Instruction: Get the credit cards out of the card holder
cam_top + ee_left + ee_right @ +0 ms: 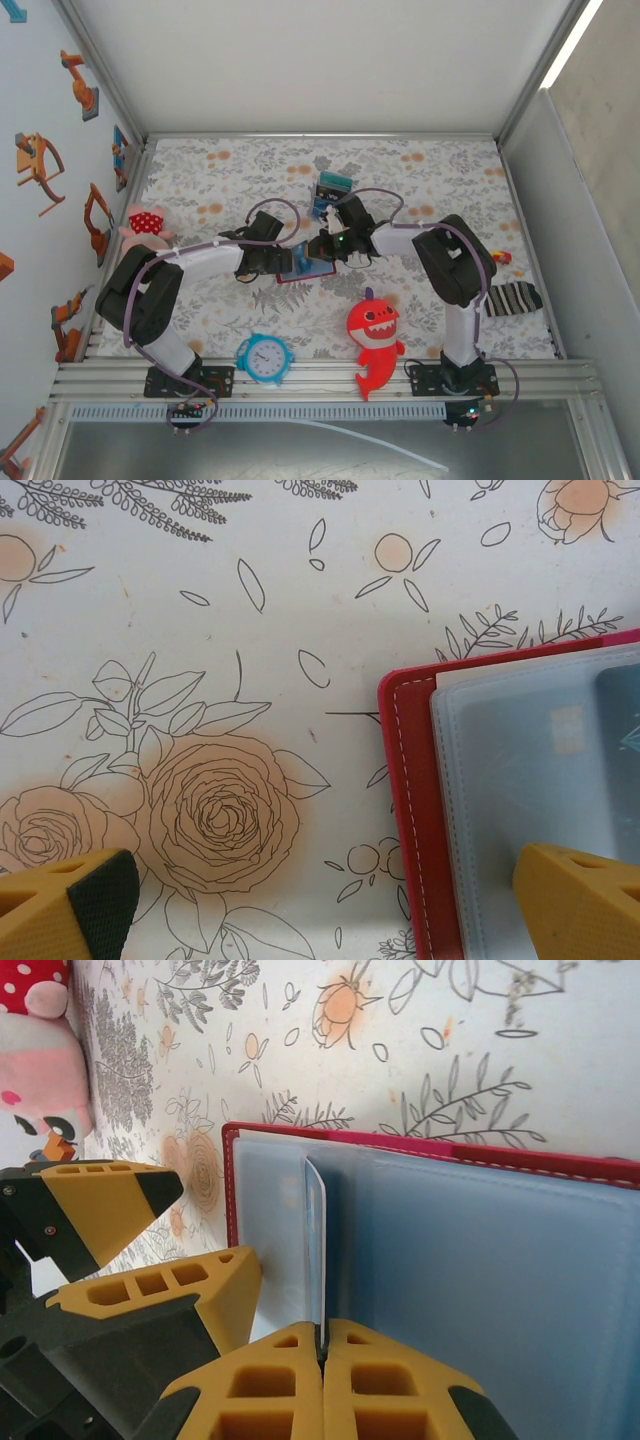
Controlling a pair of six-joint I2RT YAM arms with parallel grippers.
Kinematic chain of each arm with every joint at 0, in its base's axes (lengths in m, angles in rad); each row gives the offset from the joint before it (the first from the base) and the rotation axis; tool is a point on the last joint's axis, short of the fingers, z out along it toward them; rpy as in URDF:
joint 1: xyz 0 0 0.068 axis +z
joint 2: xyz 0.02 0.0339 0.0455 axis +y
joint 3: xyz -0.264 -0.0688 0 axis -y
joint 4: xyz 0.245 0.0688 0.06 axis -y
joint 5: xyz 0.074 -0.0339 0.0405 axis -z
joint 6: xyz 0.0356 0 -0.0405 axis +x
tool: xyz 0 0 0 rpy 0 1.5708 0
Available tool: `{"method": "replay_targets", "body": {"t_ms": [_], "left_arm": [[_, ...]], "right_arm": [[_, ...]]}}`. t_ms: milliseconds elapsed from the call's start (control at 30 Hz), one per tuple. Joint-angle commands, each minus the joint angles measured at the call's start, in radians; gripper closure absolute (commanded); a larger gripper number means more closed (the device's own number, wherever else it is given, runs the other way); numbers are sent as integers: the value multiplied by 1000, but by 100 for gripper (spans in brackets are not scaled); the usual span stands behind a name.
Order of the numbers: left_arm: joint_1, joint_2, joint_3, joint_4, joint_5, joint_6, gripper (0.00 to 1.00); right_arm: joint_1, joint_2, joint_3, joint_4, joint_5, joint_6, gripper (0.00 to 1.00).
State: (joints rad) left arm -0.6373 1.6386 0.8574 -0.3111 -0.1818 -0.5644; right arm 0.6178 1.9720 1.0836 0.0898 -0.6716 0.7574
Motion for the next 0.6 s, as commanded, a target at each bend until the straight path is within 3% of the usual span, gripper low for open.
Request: {"method": "replay_targets", "body": {"t_ms": [0,567], "left_arm": [[15,10,-15,-79,-15,17,3],[29,-1,17,-89,-39,33,3]], "right_arm": [[-12,-42,-12,-70,50,-39,100],[-18,-119,19,-170,59,-121,100]]}}
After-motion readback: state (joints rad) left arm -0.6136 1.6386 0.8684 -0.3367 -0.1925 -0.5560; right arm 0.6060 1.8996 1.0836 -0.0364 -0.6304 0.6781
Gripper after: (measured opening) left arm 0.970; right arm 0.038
